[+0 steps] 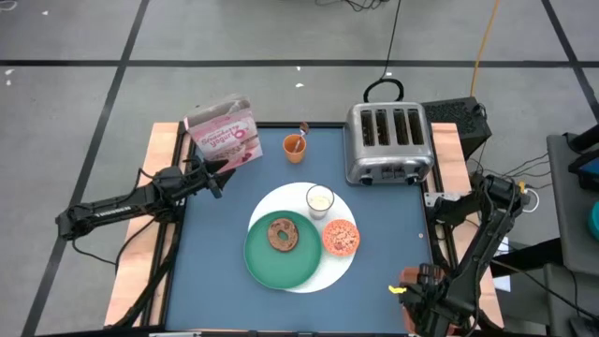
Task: Arrange a breakfast setting
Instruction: Put the red apple on the green plate, then put the red apple into the green plate
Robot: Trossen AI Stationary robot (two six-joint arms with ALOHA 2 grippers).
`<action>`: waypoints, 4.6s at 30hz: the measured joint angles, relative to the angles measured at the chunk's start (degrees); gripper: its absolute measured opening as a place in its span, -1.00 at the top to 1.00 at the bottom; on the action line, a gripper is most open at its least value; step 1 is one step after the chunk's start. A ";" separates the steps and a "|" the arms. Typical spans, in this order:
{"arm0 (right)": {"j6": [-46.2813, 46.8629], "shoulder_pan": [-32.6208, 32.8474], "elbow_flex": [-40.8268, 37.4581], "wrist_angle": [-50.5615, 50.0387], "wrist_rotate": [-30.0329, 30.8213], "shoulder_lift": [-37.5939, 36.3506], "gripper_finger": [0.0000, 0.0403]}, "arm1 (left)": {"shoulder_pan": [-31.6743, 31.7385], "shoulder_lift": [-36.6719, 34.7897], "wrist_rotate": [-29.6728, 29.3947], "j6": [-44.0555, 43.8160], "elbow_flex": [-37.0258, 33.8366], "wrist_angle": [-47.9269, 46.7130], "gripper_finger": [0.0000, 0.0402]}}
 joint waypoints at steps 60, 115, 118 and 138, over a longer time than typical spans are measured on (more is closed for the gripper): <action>-16.73 0.28 -2.73 -0.82 -4.44 0.00 -0.81 | 0.01 -0.02 0.01 0.17 -0.02 0.00 -0.43; -18.54 0.63 -2.73 0.68 -13.46 10.64 -0.42 | 0.01 -0.01 0.02 0.15 -0.02 0.00 -0.43; -18.51 0.63 -2.72 0.68 -13.46 10.64 -0.42 | 0.00 -0.01 0.00 0.02 -0.02 -0.01 -0.43; -18.18 0.59 -2.71 0.61 -13.33 7.41 -0.42 | 0.01 -0.01 0.00 -1.51 -0.04 0.01 -0.43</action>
